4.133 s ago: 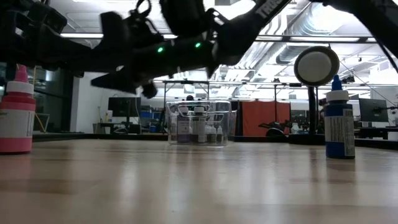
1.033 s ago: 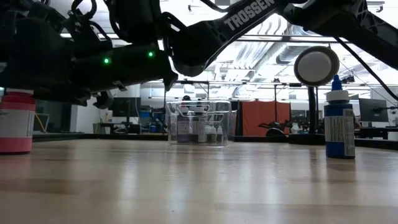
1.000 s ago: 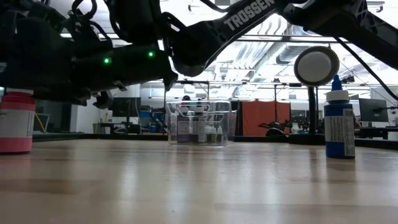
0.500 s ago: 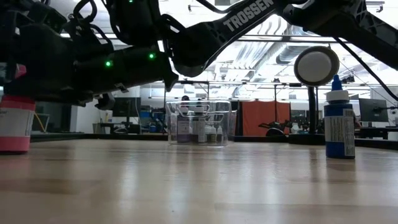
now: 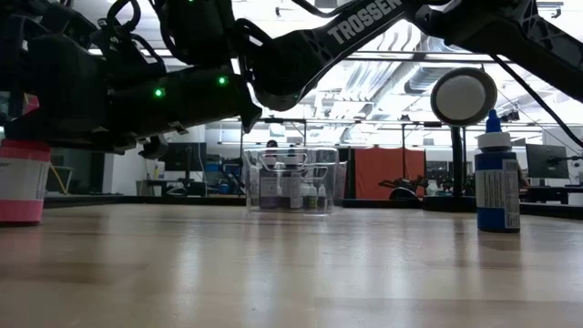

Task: Pick & Place food coloring
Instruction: Put the big pink food coloring bottle into the transparent bin

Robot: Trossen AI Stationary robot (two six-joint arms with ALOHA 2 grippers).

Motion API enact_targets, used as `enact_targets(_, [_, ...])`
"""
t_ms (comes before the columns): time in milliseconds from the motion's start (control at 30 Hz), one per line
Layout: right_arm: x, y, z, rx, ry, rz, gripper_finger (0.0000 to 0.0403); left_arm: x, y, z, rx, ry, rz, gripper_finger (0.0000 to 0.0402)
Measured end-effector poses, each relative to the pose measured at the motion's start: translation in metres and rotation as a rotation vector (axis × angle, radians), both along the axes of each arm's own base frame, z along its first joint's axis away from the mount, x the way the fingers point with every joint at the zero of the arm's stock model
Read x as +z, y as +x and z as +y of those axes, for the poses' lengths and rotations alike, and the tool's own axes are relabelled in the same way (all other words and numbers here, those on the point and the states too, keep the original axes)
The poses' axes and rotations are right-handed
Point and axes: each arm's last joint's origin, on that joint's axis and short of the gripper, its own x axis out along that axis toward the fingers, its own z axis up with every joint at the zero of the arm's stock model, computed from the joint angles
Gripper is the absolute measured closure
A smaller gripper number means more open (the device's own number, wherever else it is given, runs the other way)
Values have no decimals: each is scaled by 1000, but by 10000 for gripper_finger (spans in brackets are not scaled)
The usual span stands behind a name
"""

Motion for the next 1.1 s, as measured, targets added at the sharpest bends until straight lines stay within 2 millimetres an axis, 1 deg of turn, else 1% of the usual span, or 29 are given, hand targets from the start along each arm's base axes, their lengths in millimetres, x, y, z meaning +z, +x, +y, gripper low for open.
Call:
enact_targets(167, [0, -1, 6, 11, -13, 1, 294, 0, 0, 0, 0, 0, 0, 163])
enact_targets(333, [0, -2, 14, 22, 14, 7, 294, 0, 0, 0, 0, 0, 0, 163])
enact_targets(500, [0, -2, 16, 27, 16, 8, 294, 0, 0, 0, 0, 0, 0, 163])
enact_targets(633, [4, -3, 19, 34, 3, 8, 294, 0, 0, 0, 0, 0, 0, 163])
enact_targets(767, [11, -6, 29, 97, -4, 4, 294, 0, 0, 0, 0, 0, 0, 163])
enact_targets(867, [16, -8, 34, 108, -14, 18, 294, 0, 0, 0, 0, 0, -1, 163])
enact_targets(967, [23, -9, 35, 102, -60, 1, 294, 0, 0, 0, 1, 0, 0, 163])
enact_targets(1100, [25, -9, 34, 105, -80, 0, 295, 0, 0, 0, 1, 0, 0, 163])
